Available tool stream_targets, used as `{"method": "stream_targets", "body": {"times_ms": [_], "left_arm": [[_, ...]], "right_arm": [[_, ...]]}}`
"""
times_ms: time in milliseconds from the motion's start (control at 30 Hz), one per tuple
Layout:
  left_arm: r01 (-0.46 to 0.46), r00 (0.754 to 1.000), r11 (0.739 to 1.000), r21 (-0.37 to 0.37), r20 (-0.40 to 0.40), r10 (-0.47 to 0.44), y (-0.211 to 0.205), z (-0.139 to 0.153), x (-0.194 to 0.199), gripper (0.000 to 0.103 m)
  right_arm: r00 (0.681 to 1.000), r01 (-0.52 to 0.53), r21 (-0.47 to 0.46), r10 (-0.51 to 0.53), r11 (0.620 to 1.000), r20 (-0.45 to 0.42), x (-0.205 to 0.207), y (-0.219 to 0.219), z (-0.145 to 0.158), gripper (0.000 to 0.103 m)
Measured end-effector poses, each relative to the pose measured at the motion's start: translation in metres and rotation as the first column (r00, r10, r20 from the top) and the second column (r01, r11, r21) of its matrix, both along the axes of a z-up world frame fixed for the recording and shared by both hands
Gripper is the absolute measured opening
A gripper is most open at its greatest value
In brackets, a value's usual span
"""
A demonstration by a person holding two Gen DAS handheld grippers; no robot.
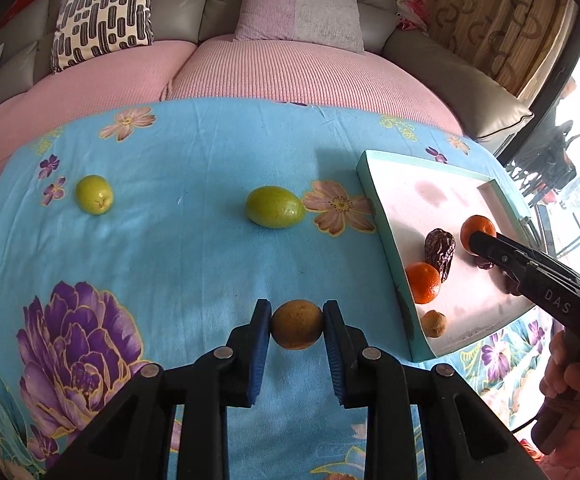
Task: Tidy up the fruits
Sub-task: 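Grasp a tangerine with the right gripper while the left grasps a small brown fruit, then carry the tangerine and brown fruit in both grippers over the white tray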
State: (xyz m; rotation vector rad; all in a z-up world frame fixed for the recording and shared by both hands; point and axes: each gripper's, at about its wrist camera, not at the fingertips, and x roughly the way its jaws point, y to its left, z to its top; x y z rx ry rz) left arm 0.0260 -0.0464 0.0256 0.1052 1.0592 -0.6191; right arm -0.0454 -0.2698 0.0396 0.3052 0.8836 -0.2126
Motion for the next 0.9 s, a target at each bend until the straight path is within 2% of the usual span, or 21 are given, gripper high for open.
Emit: {"method": "stream_targets", "body": {"times_ms": [300,533,900], "left_arm": [[0.043,0.999,0.999,-0.019,0.025,-0.042,-0.023,0.010,-0.004,0.028],[0.090,0.996,0.996,-0.027,0.022,-0.090,-0.062,0.016,0.003,0.028],[0.125,0.992,0.992,0.025,0.009,-0.125,-0.130,0.000,0.031,0.028]], "right_arm": [[0.988,0.147,-0.005,-0.147,0.989,0.047,-0.017,-0.054,0.007,0.035],[0.981,0.184,-0.030,-0.182,0.982,0.069,-0.011,-0.078,0.002,0.035],[0.973,0.229,-0.038,-0.228,0.973,0.029,-0.003,-0.101,-0.017,0.035]]}}
